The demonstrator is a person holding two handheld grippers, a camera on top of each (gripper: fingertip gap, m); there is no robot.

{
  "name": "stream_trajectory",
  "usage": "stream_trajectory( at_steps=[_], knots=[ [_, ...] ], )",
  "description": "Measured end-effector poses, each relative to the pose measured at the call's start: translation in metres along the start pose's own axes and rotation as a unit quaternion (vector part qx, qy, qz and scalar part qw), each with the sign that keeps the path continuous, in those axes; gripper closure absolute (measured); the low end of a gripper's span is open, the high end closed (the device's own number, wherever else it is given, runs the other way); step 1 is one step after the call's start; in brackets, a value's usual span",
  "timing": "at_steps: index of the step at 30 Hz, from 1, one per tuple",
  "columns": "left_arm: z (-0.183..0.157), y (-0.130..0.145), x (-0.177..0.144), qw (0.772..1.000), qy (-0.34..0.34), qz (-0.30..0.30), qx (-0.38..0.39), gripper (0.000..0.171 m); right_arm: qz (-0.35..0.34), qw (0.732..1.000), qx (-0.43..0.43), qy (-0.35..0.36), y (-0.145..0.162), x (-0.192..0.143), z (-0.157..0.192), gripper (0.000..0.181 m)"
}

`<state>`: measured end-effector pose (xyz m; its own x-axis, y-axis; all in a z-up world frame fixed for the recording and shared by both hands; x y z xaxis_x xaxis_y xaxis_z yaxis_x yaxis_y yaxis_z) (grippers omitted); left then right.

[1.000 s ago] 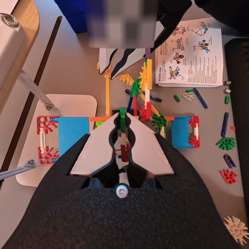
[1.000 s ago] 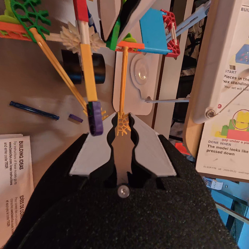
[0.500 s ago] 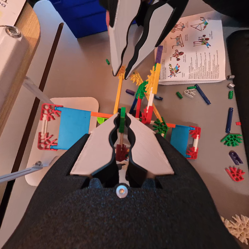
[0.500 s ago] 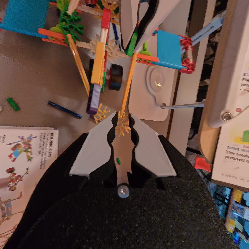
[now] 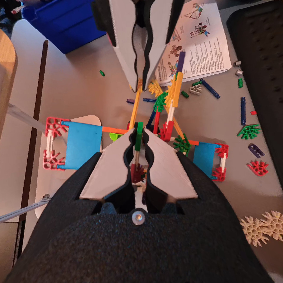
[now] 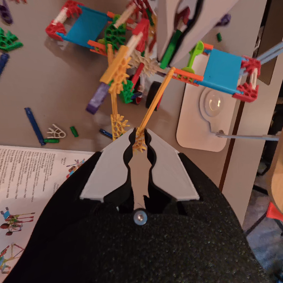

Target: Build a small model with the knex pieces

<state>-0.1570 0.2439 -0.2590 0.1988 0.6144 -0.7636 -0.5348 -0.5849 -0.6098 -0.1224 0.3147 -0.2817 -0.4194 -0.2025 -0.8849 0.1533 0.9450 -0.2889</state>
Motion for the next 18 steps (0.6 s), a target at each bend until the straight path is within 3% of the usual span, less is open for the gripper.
stream_trajectory(
  at_steps=[18],
  knots=[
    [0.015, 0.001, 0.005, 0.999, -0.046, 0.000, -0.009, 0.157, -0.025, 0.999, -0.023, 0.010, -0.003, 0.000, -0.002, 0.171]
  ],
)
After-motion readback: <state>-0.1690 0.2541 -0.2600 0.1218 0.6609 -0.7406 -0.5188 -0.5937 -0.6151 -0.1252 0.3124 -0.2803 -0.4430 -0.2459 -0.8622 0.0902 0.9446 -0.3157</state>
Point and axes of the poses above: each gripper's, where its closed fingertips meet, x out along the fingers, y out of its underside, z = x × y across the jaws, the point moved 1 cm from there along -x, back along the fingers, and after that the axes turned 7 degrees about z, right-handed, at the moved point
